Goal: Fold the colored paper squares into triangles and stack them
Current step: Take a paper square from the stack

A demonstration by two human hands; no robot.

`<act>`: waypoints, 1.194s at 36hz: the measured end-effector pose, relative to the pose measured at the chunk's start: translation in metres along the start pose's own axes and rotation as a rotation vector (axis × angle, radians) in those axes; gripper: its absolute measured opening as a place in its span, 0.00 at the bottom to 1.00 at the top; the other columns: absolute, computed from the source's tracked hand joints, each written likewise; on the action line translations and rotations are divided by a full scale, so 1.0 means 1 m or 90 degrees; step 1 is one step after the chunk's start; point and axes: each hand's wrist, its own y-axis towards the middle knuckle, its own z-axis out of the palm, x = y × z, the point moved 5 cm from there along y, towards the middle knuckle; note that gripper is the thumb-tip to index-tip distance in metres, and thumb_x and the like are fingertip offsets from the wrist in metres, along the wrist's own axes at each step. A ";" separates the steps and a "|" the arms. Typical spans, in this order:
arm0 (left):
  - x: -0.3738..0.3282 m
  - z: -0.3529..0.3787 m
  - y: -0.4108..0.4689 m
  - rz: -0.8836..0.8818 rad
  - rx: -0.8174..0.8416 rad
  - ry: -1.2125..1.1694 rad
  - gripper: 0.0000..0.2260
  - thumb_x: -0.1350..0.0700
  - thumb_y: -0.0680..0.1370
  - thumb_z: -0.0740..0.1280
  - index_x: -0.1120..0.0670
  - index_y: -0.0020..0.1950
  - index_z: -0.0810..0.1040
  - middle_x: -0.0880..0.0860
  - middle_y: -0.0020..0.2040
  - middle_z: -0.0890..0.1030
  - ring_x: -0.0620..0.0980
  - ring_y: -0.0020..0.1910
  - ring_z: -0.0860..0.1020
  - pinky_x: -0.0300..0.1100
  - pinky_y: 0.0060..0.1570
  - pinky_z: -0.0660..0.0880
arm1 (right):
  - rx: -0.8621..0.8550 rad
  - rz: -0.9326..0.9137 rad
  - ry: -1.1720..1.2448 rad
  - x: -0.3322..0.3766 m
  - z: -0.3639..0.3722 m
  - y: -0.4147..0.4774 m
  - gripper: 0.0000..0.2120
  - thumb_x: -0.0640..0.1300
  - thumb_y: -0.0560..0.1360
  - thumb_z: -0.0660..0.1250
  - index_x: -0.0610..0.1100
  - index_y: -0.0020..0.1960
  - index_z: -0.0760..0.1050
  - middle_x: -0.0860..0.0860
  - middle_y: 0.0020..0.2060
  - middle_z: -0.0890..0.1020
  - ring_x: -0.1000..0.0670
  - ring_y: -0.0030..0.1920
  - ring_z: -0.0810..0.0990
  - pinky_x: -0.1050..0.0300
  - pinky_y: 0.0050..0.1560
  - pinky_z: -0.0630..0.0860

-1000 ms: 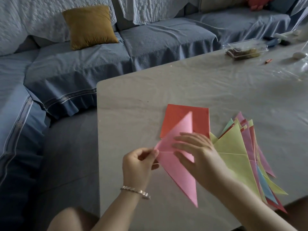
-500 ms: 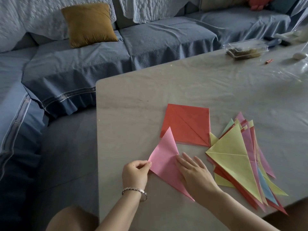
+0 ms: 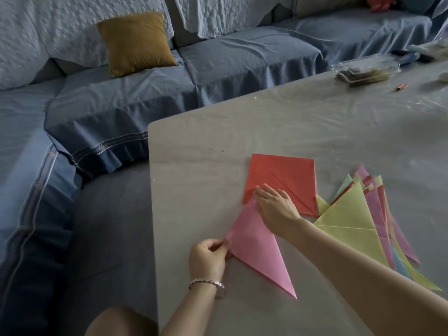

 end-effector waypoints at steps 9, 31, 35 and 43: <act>0.002 0.001 -0.001 -0.011 0.005 -0.026 0.09 0.63 0.69 0.73 0.51 0.31 0.80 0.45 0.23 0.79 0.39 0.23 0.77 0.48 0.39 0.79 | 0.107 -0.060 -0.013 -0.021 -0.001 -0.002 0.32 0.58 0.79 0.54 0.50 0.76 0.43 0.56 0.75 0.44 0.51 0.74 0.35 0.46 0.73 0.39; 0.003 0.001 -0.004 0.019 -0.008 -0.046 0.09 0.63 0.70 0.72 0.52 0.33 0.79 0.51 0.30 0.81 0.40 0.24 0.78 0.32 0.24 0.73 | 0.226 -0.200 -0.061 -0.012 0.008 -0.092 0.67 0.77 0.45 0.48 0.42 0.75 0.37 0.53 0.73 0.35 0.48 0.65 0.23 0.56 0.68 0.33; 0.001 0.000 -0.005 0.023 -0.013 -0.046 0.06 0.63 0.71 0.71 0.55 0.35 0.80 0.52 0.30 0.81 0.45 0.26 0.77 0.31 0.23 0.72 | 0.218 -0.215 -0.021 -0.012 0.015 -0.103 0.67 0.77 0.46 0.52 0.43 0.76 0.39 0.53 0.73 0.35 0.47 0.64 0.20 0.52 0.67 0.29; -0.025 0.015 -0.014 0.033 0.052 -0.161 0.06 0.64 0.72 0.70 0.55 0.36 0.78 0.51 0.30 0.80 0.46 0.28 0.79 0.33 0.27 0.74 | -0.052 -0.023 0.421 -0.022 -0.017 -0.111 0.35 0.49 0.72 0.69 0.70 0.65 0.49 0.52 0.72 0.60 0.50 0.73 0.56 0.47 0.72 0.57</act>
